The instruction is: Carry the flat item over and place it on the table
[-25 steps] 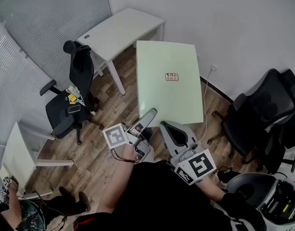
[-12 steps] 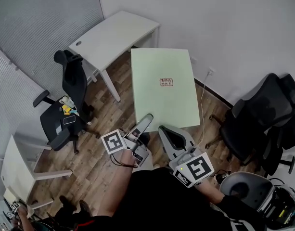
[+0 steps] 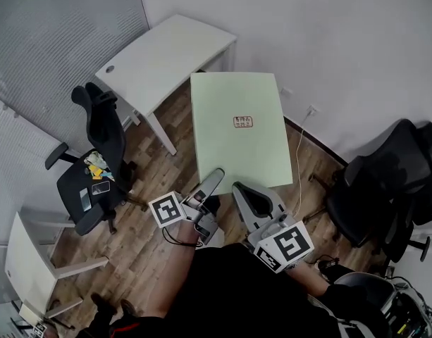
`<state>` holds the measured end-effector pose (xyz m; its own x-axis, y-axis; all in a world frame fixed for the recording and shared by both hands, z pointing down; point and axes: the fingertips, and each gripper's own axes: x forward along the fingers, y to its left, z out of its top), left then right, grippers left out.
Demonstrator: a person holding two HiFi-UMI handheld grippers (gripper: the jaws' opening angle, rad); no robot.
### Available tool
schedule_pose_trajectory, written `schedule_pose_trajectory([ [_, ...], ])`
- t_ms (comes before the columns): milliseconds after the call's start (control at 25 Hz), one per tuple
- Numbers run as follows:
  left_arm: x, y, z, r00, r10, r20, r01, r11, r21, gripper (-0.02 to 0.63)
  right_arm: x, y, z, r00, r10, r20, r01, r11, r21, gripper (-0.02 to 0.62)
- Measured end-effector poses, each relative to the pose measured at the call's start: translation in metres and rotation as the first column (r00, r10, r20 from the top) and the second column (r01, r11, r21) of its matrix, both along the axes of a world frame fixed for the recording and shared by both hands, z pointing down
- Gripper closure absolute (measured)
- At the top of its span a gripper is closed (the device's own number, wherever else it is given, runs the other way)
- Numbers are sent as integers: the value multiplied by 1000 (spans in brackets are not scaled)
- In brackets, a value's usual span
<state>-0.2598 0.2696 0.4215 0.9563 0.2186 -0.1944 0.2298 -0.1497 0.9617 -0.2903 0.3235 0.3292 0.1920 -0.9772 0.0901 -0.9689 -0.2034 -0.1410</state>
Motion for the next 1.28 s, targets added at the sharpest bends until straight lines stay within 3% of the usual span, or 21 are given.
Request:
schedule_pose_trajectory([
  [520, 52, -91, -3, 1000, 25, -7, -25, 999, 28, 318, 49, -91, -2, 999, 32, -15, -32, 999, 12, 595],
  [1040, 66, -117, -3, 1000, 29, -11, -29, 999, 30, 318, 61, -120, 0, 1000, 30, -11, -29, 999, 12, 595],
  [1280, 86, -125, 8, 1000, 15, 13, -15, 1000, 11, 318, 88, -126, 7, 999, 32, 10, -32, 999, 5, 595],
])
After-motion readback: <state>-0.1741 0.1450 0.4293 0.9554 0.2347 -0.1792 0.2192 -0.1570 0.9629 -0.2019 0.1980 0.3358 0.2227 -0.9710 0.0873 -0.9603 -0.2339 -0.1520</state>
